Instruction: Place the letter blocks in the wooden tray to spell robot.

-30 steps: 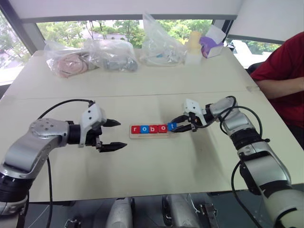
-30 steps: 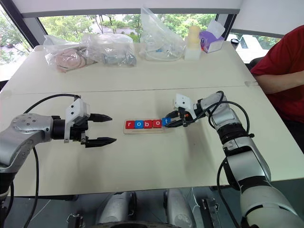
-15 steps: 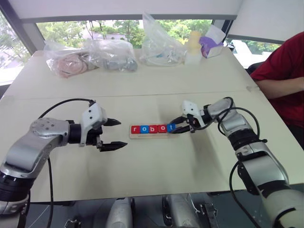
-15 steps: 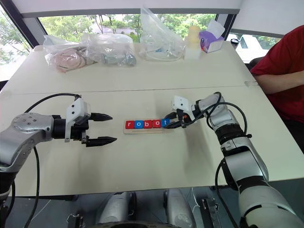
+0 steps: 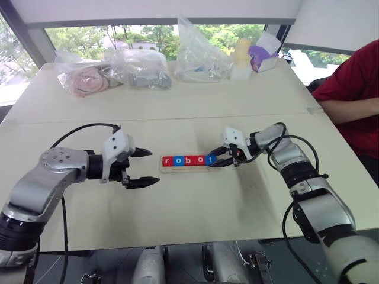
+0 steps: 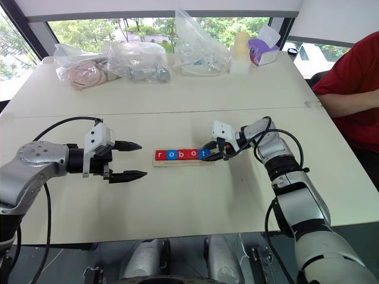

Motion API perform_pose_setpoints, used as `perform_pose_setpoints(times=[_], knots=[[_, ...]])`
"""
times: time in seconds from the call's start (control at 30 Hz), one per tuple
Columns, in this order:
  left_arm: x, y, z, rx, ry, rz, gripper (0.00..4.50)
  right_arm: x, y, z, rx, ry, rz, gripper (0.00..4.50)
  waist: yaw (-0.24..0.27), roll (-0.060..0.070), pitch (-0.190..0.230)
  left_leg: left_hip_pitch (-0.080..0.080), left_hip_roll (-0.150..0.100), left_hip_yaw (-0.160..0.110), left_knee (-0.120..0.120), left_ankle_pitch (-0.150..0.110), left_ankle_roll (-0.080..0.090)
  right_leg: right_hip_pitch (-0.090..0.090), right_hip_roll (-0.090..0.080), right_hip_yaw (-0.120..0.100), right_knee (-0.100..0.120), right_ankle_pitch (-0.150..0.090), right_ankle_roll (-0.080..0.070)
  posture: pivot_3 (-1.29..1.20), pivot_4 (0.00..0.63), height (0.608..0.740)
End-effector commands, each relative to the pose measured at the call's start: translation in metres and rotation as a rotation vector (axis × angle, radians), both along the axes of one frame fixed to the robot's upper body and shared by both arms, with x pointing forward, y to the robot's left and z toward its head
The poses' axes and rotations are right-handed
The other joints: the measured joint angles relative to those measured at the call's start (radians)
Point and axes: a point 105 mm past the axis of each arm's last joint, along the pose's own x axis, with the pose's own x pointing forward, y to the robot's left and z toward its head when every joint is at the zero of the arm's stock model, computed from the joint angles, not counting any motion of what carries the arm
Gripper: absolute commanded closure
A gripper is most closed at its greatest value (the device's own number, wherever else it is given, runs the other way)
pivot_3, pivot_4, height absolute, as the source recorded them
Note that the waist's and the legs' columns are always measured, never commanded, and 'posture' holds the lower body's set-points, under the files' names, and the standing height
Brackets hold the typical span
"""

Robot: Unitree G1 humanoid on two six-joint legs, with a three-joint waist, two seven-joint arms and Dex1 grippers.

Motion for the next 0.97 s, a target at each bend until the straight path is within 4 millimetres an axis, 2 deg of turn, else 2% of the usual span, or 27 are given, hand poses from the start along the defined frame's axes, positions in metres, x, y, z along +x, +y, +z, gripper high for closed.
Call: perform_pose_setpoints(times=[0.03,0.1,0.17,0.37,0.5,0.63,0.73,0.83,0.97], knots=[[0.000,-0.003,0.008,-0.001,-0.046,-0.011,0.00,0.005,0.003,0.012,0.031,-0.044,-0.008,0.89,0.000,0.000,0.000,0.000,0.000,0.000,0.000,0.000,0.000,0.000,0.000,0.000,0.000,0.000,0.000,0.00,0.150,0.738],[0.001,-0.003,0.008,-0.002,-0.046,-0.008,0.00,0.008,0.003,0.020,0.058,-0.061,-0.027,0.03,0.000,0.000,0.000,0.000,0.000,0.000,0.000,0.000,0.000,0.000,0.000,0.000,0.000,0.000,0.000,0.00,0.150,0.738],[0.001,-0.003,0.008,-0.004,-0.047,-0.004,0.00,0.011,0.000,0.028,0.078,-0.081,-0.048,0.03,0.000,0.000,0.000,0.000,0.000,0.000,0.000,0.000,0.000,0.000,0.000,0.000,0.000,0.000,0.000,0.00,0.150,0.738],[0.002,0.000,0.007,-0.007,-0.048,0.014,0.00,0.011,-0.011,0.036,0.113,-0.104,-0.102,0.03,0.001,0.000,0.000,0.000,0.000,0.000,0.000,0.000,0.000,0.000,0.000,0.000,0.000,0.000,0.000,0.00,0.150,0.738],[0.007,0.015,0.010,-0.062,-0.056,0.120,0.00,0.006,-0.028,0.045,0.189,-0.113,-0.217,0.03,0.003,0.000,0.000,0.000,0.000,0.000,0.000,0.000,0.000,0.000,0.000,0.000,0.000,0.000,0.000,0.00,0.150,0.738],[-0.005,0.035,0.000,-0.070,-0.003,0.206,0.00,-0.019,-0.038,0.056,0.303,-0.032,-0.305,0.03,0.003,0.000,0.000,0.000,0.000,-0.001,-0.001,0.000,0.000,0.000,-0.001,0.000,0.000,0.000,0.000,0.00,0.150,0.738],[-0.016,0.053,-0.009,-0.098,0.032,0.316,0.00,-0.048,-0.046,0.051,0.341,0.010,-0.397,0.03,0.004,0.000,0.000,0.000,0.001,-0.001,-0.002,0.000,0.000,0.000,-0.001,0.000,0.000,0.000,0.000,0.00,0.150,0.738],[-0.021,0.062,-0.009,-0.149,0.033,0.408,0.00,-0.067,-0.050,0.048,0.383,0.037,-0.506,0.03,0.006,0.000,0.000,0.000,0.001,-0.001,-0.001,0.000,0.000,0.000,-0.001,-0.001,0.000,-0.001,-0.001,0.00,0.150,0.738],[-0.027,0.069,-0.014,-0.181,0.040,0.486,0.00,-0.076,-0.059,0.041,0.402,0.014,-0.662,0.03,0.005,0.000,-0.001,0.001,0.001,-0.001,0.000,0.000,0.000,0.001,-0.002,0.000,0.000,-0.002,-0.004,0.00,0.150,0.738]])
